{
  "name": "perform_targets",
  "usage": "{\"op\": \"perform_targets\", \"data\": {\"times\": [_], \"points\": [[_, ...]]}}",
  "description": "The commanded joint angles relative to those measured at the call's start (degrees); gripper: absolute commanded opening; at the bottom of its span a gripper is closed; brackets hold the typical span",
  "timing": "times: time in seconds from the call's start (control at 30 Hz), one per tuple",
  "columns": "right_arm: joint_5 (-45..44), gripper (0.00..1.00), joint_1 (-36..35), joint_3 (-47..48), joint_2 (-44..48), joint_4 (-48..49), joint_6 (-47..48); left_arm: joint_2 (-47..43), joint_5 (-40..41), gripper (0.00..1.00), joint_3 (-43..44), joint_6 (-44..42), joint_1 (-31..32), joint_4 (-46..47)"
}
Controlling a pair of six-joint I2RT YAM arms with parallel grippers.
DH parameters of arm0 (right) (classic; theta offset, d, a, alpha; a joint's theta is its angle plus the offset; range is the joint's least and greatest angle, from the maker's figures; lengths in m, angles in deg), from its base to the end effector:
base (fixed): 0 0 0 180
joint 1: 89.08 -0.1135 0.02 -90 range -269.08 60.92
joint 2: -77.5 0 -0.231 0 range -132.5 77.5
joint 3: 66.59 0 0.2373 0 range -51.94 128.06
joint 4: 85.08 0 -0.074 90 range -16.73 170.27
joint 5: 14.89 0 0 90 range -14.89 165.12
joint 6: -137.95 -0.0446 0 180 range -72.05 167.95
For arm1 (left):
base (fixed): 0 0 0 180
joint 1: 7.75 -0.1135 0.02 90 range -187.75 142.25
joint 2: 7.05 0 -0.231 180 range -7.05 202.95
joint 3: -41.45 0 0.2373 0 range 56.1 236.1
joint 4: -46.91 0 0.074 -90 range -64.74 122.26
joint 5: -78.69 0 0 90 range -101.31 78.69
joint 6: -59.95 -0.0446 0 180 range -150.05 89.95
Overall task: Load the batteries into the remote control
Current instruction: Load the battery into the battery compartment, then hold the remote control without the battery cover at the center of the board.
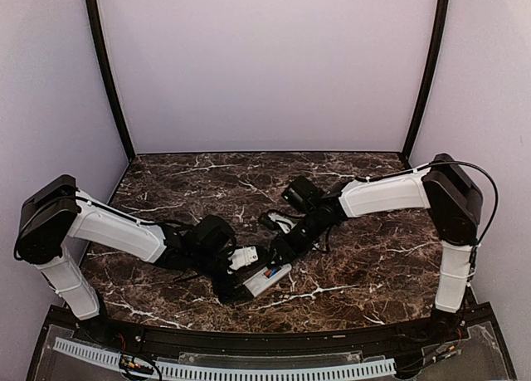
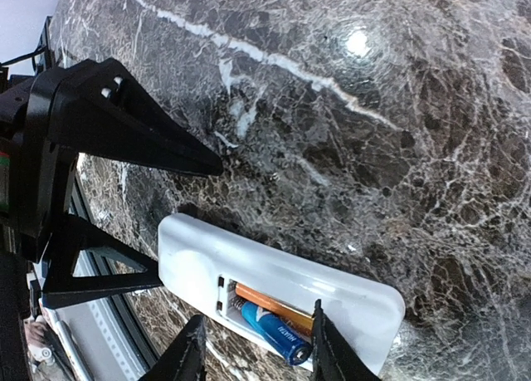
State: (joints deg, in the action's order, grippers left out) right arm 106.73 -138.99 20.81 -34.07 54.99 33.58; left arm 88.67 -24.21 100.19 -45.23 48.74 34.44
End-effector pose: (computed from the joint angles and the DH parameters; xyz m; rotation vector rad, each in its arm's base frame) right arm 0.2206 0.2984 0.1304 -1.0542 2.6768 1.0395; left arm 0.1623 -0.2631 0.1113 1.5439 1.9600 -0.5885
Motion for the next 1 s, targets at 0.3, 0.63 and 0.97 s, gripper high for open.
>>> {"op": "perform_targets", "data": {"times": [0.3,0.63,0.97], "points": [[-6.9,0.41,-0.1,4.1,1.8,-5.8,2.6,0.7,-1.5,0.88,-0.5,-0.1,0.3,0.4],[-9.7,0.22,-0.1,2.6,4.6,-5.9,-2.0,1.1,-1.6,0.83,-0.5,-0.1,0.2,0.6],[-8.4,0.17,-0.2,0.6,3.0,-5.7,-3.4,3.0,-2.6,0.73,0.3,-0.4,0.2,0.2]]}}
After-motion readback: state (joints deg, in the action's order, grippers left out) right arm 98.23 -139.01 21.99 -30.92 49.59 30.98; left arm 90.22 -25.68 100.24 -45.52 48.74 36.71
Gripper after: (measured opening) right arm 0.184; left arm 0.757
